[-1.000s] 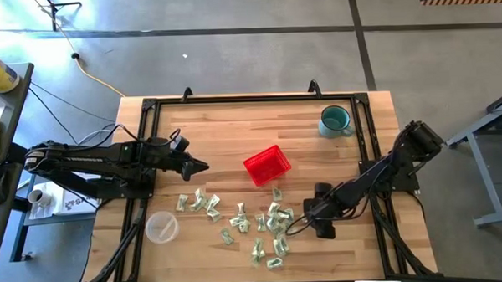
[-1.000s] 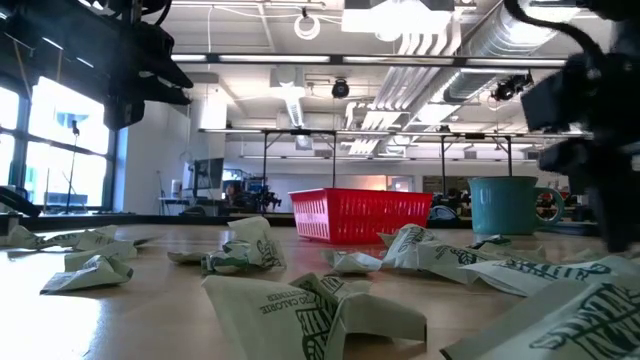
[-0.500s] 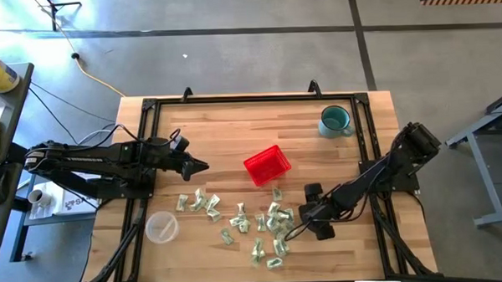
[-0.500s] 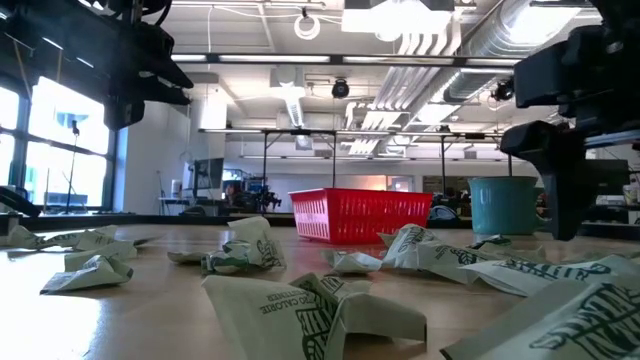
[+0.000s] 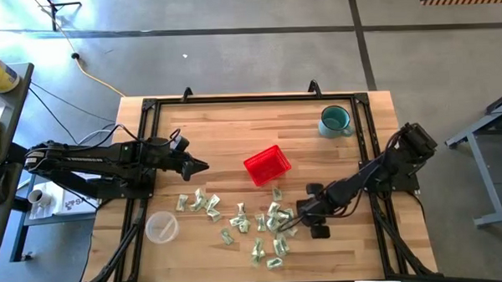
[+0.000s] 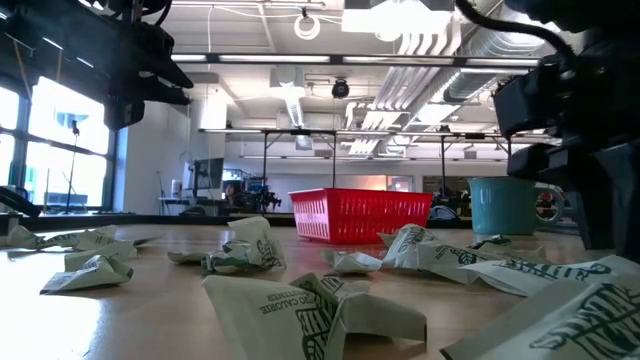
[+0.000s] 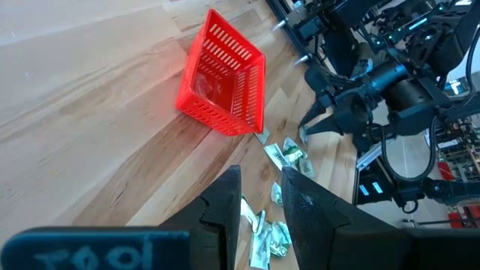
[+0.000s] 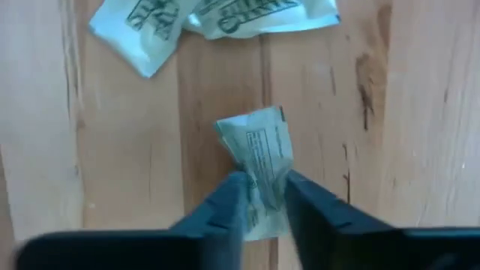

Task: Pick and place items into bin
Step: Put the stevia packet into the red bin

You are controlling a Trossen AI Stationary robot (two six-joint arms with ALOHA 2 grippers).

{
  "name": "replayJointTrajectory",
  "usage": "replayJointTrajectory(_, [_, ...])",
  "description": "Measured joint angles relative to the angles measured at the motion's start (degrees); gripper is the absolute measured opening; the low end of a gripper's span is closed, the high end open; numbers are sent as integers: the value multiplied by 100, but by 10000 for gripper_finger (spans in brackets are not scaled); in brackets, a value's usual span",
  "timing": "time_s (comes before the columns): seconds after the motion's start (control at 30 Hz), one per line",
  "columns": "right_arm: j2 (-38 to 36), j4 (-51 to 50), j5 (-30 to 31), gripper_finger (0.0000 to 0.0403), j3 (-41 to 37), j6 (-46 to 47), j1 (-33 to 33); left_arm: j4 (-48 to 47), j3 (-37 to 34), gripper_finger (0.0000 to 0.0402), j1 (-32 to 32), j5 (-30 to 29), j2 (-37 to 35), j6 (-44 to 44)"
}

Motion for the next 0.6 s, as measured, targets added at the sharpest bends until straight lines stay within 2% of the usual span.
replayJointTrajectory(0.07, [-31, -8, -53, 25, -2, 322, -78, 0, 0, 133, 0, 0, 0, 0])
replayJointTrajectory(0.13, [-105, -50, 14, 9, 29, 587, -160, 0, 0, 133, 0, 0, 0, 0])
replayJointTrajectory(0.27, [-363, -212, 916, 24, 407, 778, -349, 0, 0, 133, 0, -2, 0, 0])
replayJointTrajectory(0.4, [-586, -475, 1723, 8, 888, 594, -752, 0, 0, 133, 0, -2, 0, 0])
replayJointTrajectory(0.5, [-622, -445, 1929, 9, 1216, 125, -1213, 0, 0, 133, 2, -2, 0, 0])
replayJointTrajectory(0.6, [-593, -244, 1870, 17, 1397, -187, -1726, 0, 0, 133, 2, -2, 0, 0])
